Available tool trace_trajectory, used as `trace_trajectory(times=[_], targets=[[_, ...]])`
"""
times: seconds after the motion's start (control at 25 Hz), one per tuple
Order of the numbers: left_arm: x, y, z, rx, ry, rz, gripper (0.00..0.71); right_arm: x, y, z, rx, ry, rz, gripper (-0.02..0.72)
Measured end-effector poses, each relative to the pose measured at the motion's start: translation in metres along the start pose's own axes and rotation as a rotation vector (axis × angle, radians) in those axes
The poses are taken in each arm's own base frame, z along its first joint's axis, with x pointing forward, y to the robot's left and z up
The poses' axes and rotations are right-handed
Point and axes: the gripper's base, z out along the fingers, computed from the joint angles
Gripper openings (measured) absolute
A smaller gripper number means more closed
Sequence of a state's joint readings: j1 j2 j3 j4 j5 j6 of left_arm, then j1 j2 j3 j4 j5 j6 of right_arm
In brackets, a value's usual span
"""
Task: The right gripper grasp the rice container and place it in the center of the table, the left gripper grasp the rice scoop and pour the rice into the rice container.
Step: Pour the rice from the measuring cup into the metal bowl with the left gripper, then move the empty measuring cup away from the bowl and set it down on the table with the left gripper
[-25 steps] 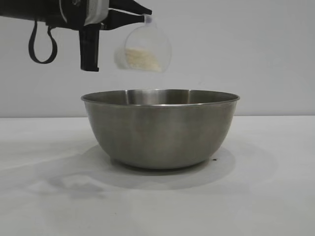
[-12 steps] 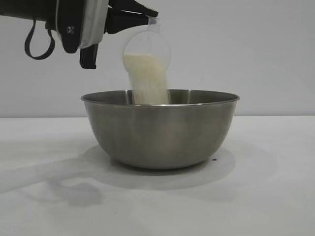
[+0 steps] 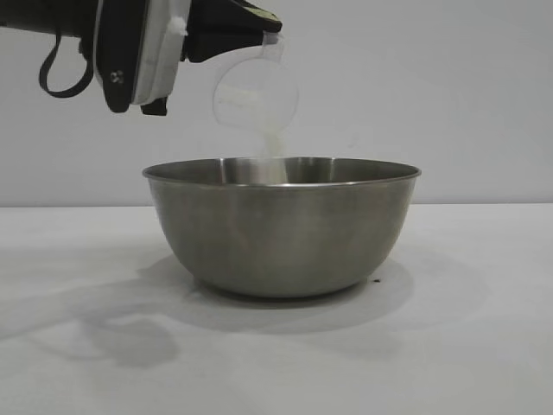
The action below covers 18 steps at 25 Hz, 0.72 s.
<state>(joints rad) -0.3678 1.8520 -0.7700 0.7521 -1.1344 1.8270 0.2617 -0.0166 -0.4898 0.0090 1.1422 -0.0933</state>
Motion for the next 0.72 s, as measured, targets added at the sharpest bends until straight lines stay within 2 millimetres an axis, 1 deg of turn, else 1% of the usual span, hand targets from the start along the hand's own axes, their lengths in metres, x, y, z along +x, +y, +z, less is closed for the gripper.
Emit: trace_trajectory(times=[0.28, 0.32, 0.4, 0.52, 0.72], targets=[[0.0, 0.0, 0.0, 0.0, 0.0, 0.005, 0.0, 0.0, 0.0, 0.0, 0.0, 0.0, 0.0, 0.34], [0.0, 0.0, 0.0, 0.001, 0.002, -0.012, 0.0, 0.0, 0.0, 0.0, 0.0, 0.0, 0.0, 0.34], [0.002, 0.0, 0.0, 0.003, 0.019, -0.101, 0.0, 0.0, 0.0, 0.0, 0.0, 0.0, 0.0, 0.34], [0.01, -0.003, -0.001, 0.011, 0.114, -0.369, 0.0, 0.0, 0.0, 0.0, 0.0, 0.0, 0.0, 0.34], [0.033, -0.012, -0.007, -0.051, 0.411, -0.934, 0.0, 0.0, 0.0, 0.0, 0.001, 0.0, 0.008, 0.34]])
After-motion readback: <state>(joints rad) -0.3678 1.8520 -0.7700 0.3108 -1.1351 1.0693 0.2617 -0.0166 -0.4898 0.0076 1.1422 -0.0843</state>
